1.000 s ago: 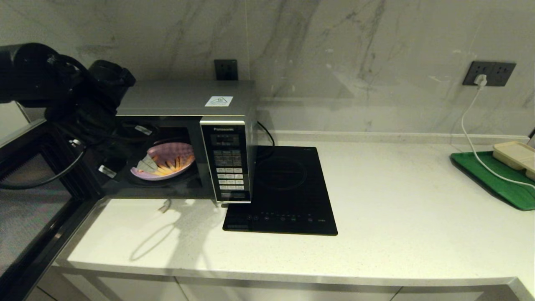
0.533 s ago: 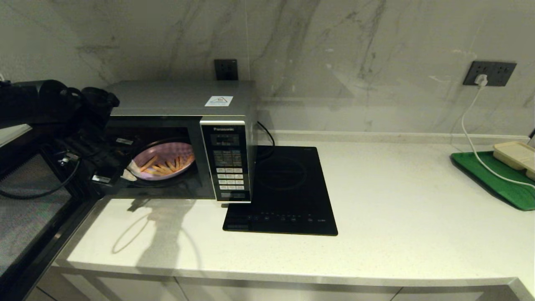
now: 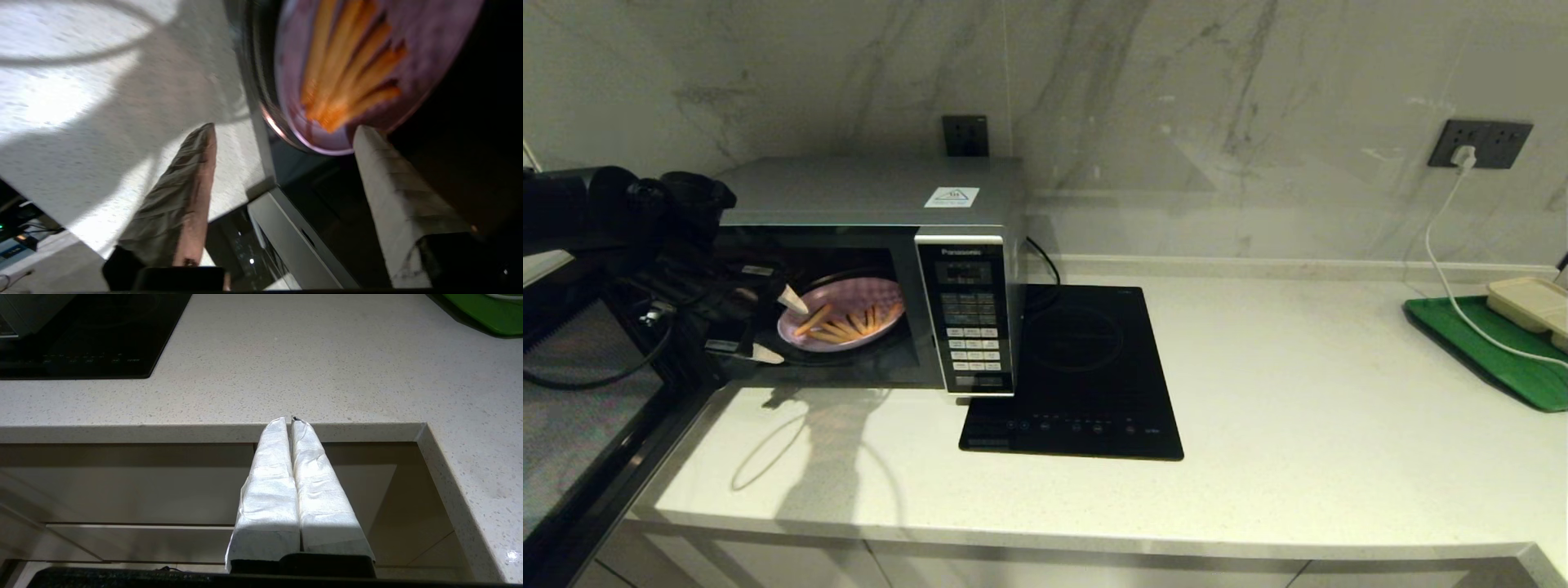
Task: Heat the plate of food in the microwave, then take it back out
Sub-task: Take the plate out of the microwave
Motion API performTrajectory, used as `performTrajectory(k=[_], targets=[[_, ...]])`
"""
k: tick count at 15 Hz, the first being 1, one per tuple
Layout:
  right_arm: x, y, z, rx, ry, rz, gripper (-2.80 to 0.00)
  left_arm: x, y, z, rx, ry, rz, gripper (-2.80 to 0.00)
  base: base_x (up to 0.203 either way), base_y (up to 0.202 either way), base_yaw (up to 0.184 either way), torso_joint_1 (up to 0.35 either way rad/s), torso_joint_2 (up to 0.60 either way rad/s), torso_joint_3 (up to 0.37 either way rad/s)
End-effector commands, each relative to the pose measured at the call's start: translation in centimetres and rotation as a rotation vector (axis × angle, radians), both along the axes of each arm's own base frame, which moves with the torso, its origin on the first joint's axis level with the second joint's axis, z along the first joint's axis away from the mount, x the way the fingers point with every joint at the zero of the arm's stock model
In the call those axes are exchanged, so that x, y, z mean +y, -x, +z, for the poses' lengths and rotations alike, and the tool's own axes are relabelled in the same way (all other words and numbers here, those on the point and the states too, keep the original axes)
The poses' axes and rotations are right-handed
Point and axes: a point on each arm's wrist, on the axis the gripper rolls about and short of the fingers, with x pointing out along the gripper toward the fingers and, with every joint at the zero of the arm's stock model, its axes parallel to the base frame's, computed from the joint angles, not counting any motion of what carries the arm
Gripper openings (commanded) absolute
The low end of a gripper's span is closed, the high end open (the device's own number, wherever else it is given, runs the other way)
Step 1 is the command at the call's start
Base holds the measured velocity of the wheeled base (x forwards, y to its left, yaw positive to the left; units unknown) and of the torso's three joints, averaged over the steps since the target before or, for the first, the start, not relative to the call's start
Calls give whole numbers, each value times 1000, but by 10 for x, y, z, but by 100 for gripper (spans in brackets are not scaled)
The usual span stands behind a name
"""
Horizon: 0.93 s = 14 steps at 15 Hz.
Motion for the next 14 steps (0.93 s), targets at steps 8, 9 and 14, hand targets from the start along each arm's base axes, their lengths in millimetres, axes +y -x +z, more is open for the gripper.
performTrajectory(k=[8, 9, 14], targets=[[0, 0, 0, 1, 0, -1, -280, 4, -7, -32, 104, 32, 35, 0, 0, 0, 0, 0, 0, 0], [0, 0, 0, 2, 0, -1, -280, 4, -8, -33, 107, 31, 35, 0, 0, 0, 0, 0, 0, 0], [0, 0, 0, 1, 0, -1, -280, 6, -14, -45, 132, 32, 40, 0, 0, 0, 0, 0, 0, 0]])
